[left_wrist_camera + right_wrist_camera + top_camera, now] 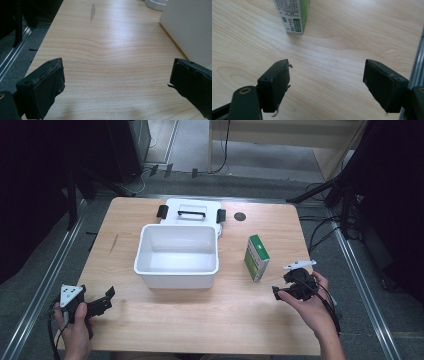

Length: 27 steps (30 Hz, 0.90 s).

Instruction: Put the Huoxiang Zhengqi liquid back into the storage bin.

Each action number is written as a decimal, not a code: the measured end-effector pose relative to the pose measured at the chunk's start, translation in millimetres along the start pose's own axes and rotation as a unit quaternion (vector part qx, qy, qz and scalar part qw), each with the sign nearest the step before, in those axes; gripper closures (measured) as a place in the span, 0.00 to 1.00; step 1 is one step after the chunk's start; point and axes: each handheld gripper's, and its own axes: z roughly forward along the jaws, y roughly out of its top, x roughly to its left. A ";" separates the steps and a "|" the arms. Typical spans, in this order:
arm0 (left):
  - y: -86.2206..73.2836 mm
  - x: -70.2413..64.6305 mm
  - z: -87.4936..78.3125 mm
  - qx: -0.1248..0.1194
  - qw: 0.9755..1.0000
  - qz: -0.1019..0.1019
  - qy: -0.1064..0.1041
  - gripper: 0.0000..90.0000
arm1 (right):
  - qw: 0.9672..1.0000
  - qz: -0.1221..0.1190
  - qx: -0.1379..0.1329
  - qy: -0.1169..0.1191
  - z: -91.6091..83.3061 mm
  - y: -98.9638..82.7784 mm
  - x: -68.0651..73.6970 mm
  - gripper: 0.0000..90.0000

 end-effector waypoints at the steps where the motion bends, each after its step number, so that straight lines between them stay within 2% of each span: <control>1: 0.0 0.1 0.0 0.000 1.000 0.001 0.000 0.01 | 1.000 0.005 0.015 0.008 0.5 3.1 0.2 0.24; 2: 0.1 0.0 0.1 0.001 1.000 0.001 0.000 0.01 | 0.999 0.006 0.039 0.021 1.6 9.1 0.9 0.23; 6: 0.2 0.0 0.1 0.001 1.000 0.001 0.001 0.01 | 0.996 0.003 0.081 0.035 1.2 21.1 4.3 0.20; 12: 0.2 0.2 0.2 0.002 1.000 0.001 0.000 0.01 | 0.993 0.014 0.113 0.020 -2.6 38.8 8.8 0.18; 14: 0.2 0.4 0.3 0.002 1.000 0.000 0.001 0.01 | 0.991 0.018 0.132 0.023 -3.4 46.4 10.5 0.17; 16: 0.3 0.5 0.4 0.002 1.000 0.000 0.001 0.01 | 0.988 0.022 0.151 0.016 -5.9 58.4 13.3 0.18; 18: 0.3 0.6 0.4 0.002 1.000 0.000 0.001 0.01 | 0.988 0.028 0.154 0.015 -7.2 62.7 13.6 0.20; 19: 0.3 0.6 0.4 0.003 1.000 0.000 0.001 0.01 | 0.988 0.027 0.154 0.019 -10.4 71.1 14.7 0.27; 20: 0.4 0.7 0.5 0.003 1.000 0.000 0.001 0.01 | 0.987 0.024 0.157 0.025 -11.7 74.7 15.5 0.29; 23: 0.3 0.8 0.4 0.003 1.000 -0.001 0.001 0.01 | 0.986 0.014 0.164 0.034 -13.5 85.0 19.7 0.28; 27: 0.3 0.9 0.5 0.003 1.000 -0.001 0.001 0.01 | 0.986 0.004 0.165 0.031 -15.1 97.7 24.9 0.28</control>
